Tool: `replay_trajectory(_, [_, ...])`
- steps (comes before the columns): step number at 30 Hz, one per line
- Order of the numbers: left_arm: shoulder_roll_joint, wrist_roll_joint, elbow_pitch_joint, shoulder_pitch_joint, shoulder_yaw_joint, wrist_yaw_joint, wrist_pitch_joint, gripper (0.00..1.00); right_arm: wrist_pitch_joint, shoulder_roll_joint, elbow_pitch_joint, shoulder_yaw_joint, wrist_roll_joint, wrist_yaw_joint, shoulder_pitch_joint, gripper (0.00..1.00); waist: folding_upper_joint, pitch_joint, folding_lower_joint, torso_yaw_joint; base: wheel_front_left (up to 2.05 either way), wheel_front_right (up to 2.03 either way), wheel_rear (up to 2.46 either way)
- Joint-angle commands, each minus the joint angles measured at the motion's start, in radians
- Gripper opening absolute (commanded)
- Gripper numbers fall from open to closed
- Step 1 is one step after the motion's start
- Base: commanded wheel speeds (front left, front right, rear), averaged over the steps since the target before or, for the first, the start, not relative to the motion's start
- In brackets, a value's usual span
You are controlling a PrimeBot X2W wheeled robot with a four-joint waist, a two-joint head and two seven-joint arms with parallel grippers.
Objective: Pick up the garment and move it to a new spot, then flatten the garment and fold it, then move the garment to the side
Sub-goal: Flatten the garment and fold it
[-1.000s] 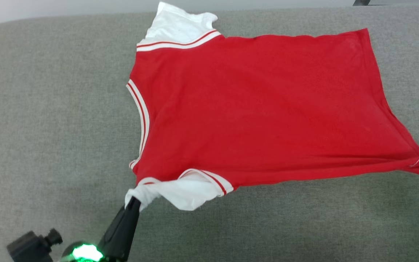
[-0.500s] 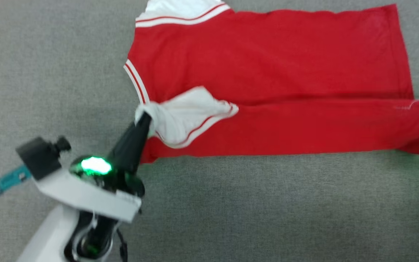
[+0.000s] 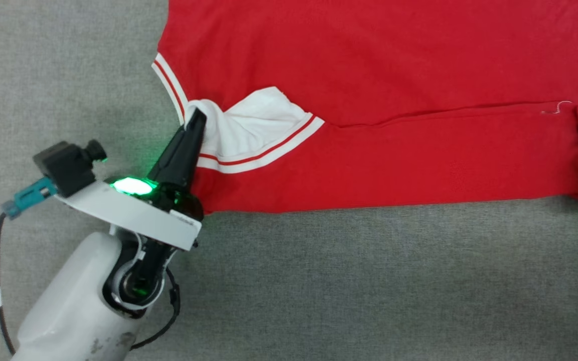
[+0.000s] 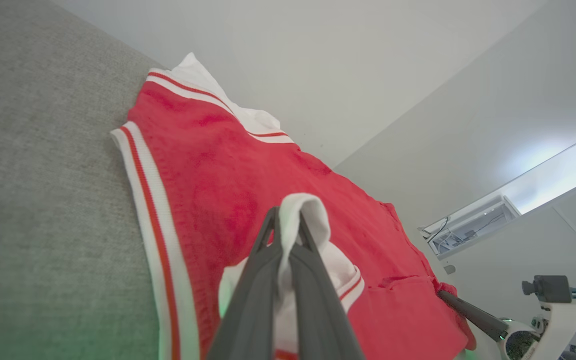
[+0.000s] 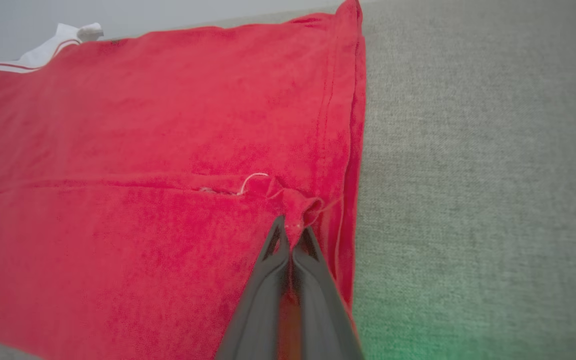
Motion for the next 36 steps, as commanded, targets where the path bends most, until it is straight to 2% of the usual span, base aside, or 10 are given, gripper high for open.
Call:
replay_trajectory(1, [-0.005,0.010,0.029,-0.003,-0.017,-0.004,-0.005,0.00,-0.011,-0.003,0.011,0.003,0.002,-0.001,-0.008,0.00,0.0000,0.013,0.0000,0.009,0.00,0.00,0.00])
replay_trajectory(10, [0.035,0.104,0.196,-0.046,-0.101,0.000,-0.015,0.00,-0.047,0.003,0.062,0.032,-0.012,-0.001,-0.006,0.00,0.0000,0.004,0.0000,0.014,0.00,0.00,0.00])
replay_trajectory(12, [0.038,0.115,0.246,-0.053,-0.114,0.004,-0.007,0.19,-0.057,0.010,0.074,0.032,-0.015,-0.001,-0.005,0.01,0.0000,-0.013,0.0000,0.013,0.00,0.00,0.00])
replay_trajectory(14, [0.054,0.144,0.286,-0.067,-0.134,0.015,0.015,0.49,-0.067,0.015,0.085,0.035,-0.016,-0.001,-0.004,0.27,0.0000,-0.034,0.0000,0.014,0.00,0.00,0.00])
replay_trajectory(15, [0.064,0.161,0.302,-0.076,-0.146,0.018,0.028,1.00,-0.074,0.017,0.092,0.035,-0.018,-0.001,-0.003,0.44,0.0000,-0.048,0.0000,0.015,0.00,0.00,0.00])
replay_trajectory(16, [0.068,0.168,0.310,-0.085,-0.156,0.018,0.042,1.00,-0.080,0.019,0.097,0.034,-0.021,-0.001,-0.004,0.82,0.0000,-0.061,0.0000,0.016,0.00,0.00,0.00])
replay_trajectory(17, [0.070,0.174,0.311,-0.094,-0.166,0.013,0.058,1.00,-0.087,0.022,0.104,0.032,-0.019,-0.001,-0.003,1.00,0.0000,-0.076,0.0000,0.017,0.00,0.00,0.00])
replay_trajectory(24, [0.178,0.217,0.246,-0.176,-0.213,0.040,0.250,1.00,-0.110,0.040,0.122,0.020,-0.025,-0.001,0.008,1.00,0.0000,-0.169,0.0000,0.031,0.00,0.00,0.00])
replay_trajectory(29, [0.271,0.220,0.116,-0.230,-0.241,0.098,0.464,1.00,-0.117,0.045,0.121,-0.004,-0.025,-0.001,0.018,1.00,0.0000,-0.191,0.0000,0.043,0.00,0.00,0.00])
replay_trajectory(36, [0.329,0.108,-0.039,-0.265,-0.295,0.183,0.829,1.00,-0.117,0.064,0.100,-0.013,-0.034,-0.001,0.025,1.00,0.0000,-0.179,0.0000,0.030,0.00,0.00,0.00])
